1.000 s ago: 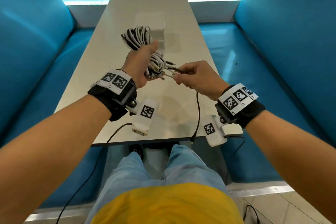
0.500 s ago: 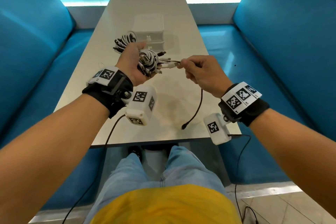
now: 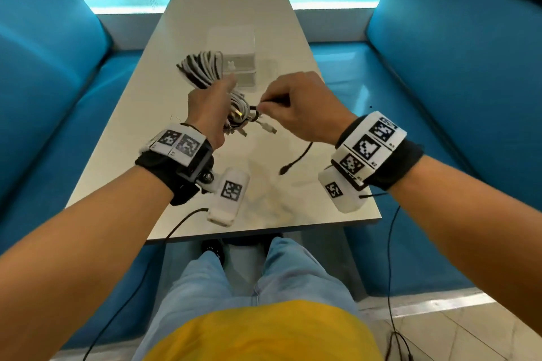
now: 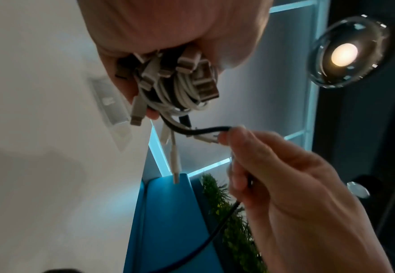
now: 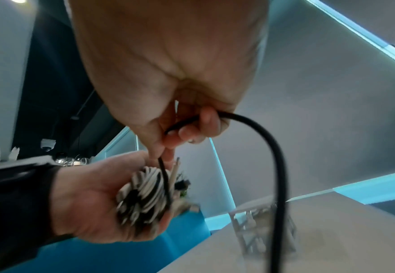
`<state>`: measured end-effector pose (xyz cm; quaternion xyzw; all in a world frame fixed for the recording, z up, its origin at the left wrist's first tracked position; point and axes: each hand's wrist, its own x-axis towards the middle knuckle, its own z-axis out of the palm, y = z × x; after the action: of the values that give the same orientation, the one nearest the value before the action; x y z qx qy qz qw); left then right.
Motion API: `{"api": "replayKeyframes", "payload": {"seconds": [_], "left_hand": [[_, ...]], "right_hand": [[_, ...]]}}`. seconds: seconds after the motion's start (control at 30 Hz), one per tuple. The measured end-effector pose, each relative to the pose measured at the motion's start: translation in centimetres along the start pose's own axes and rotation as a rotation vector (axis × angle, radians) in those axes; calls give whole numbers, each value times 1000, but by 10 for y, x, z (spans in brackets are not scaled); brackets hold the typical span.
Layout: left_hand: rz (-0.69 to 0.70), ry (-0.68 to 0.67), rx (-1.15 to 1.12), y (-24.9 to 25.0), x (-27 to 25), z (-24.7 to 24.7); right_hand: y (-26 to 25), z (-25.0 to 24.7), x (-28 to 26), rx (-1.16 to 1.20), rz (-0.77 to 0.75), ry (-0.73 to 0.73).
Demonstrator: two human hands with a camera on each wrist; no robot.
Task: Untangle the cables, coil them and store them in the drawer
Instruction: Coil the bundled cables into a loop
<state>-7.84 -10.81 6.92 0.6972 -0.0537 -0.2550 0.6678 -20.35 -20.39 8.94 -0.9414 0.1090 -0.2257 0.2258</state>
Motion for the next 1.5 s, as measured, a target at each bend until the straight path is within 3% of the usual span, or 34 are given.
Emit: {"api": "replayKeyframes", "payload": {"seconds": [0.07, 0.13, 0.27, 0.4, 0.67, 0.83, 1.0, 1.2, 1.33, 1.5], "left_hand": [[68, -107, 192, -2, -3, 3], [40, -290, 308, -2, -4, 1], [-107, -689, 169, -4, -11, -2], [-132, -832, 106, -6, -14, -5], [-135, -875, 301, -3, -18, -6], [-84, -855, 202, -3, -25, -3], [-80, -862, 74, -5, -35, 1], [-86, -875, 25, -14, -41, 1], [-59, -793, 33, -18, -41, 4], [27, -695, 187, -12, -44, 11]], "right_hand": [[-1, -6, 5, -10, -20, -3], [-2, -13, 9, 41, -3, -11], [6, -21, 11, 144, 45, -1], [11, -23, 9, 145, 27, -31], [11, -28, 11, 77, -26, 11], [13, -19, 11, 178, -75, 94], [9, 1, 5, 397, -71, 18], [4, 6, 1, 267, 9, -75], [3, 6, -2, 279, 105, -110], [-3, 6, 7, 422, 172, 41]]}}
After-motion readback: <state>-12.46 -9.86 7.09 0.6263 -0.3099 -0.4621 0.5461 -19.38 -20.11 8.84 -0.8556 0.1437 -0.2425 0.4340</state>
